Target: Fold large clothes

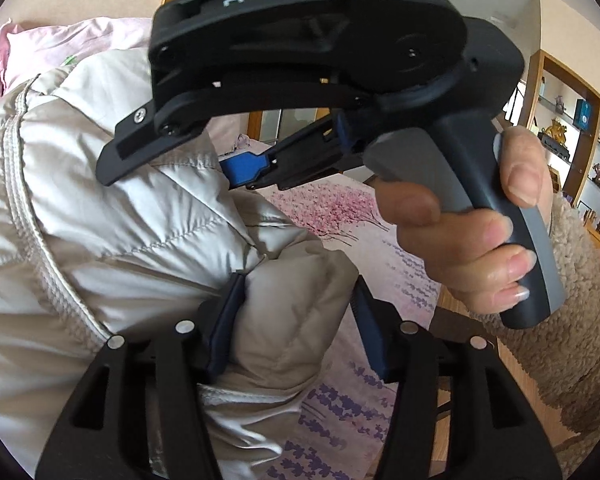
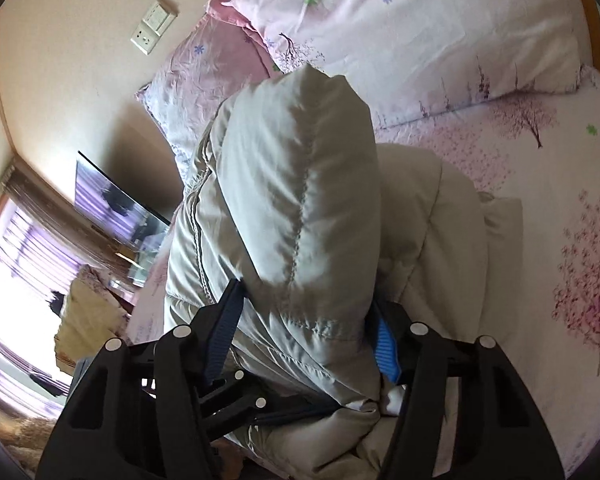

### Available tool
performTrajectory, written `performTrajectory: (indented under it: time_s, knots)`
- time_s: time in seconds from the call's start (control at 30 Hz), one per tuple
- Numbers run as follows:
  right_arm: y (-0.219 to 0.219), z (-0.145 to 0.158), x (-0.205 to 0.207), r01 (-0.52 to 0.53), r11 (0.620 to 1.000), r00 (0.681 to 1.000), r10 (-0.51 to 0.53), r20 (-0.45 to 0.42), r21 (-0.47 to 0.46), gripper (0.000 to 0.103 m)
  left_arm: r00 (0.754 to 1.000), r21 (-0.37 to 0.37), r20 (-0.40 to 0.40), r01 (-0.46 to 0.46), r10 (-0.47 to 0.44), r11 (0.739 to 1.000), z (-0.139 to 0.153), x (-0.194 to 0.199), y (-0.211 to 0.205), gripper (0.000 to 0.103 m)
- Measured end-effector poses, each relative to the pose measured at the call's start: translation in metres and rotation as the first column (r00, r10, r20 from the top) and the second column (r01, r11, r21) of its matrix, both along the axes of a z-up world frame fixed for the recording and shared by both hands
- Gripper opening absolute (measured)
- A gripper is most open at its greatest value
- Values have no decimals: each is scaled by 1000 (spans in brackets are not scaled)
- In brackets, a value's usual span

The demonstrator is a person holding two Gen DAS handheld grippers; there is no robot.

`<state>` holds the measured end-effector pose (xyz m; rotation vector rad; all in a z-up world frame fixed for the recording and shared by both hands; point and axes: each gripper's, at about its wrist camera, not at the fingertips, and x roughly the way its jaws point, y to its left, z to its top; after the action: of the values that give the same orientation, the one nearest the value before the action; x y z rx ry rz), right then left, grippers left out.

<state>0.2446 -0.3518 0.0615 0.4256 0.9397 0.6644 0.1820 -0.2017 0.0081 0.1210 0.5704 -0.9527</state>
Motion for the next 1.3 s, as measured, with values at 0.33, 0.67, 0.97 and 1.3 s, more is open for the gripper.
performTrajectory:
  time_s: [0.33,0.67,0.97,1.3]
  knots:
    - [9,2,-11,26,999,998,-23,66,-42,13,998,37,58,5,-7,999,11,-14,5,55]
    - [-13,11,-13,114,992,990,-109,91,-56,11,980,-170,54,-178,189,969,92,4,135,76]
    - [-34,-2,-7,181,981,983,-177,58,-72,11,907,-80,-76,-420,415,904,68,81,188,77]
    - [-57,-36,-3,216,976,975,-217,-48,-26,13,901,15,-48,-430,431,903,60,100,156,84]
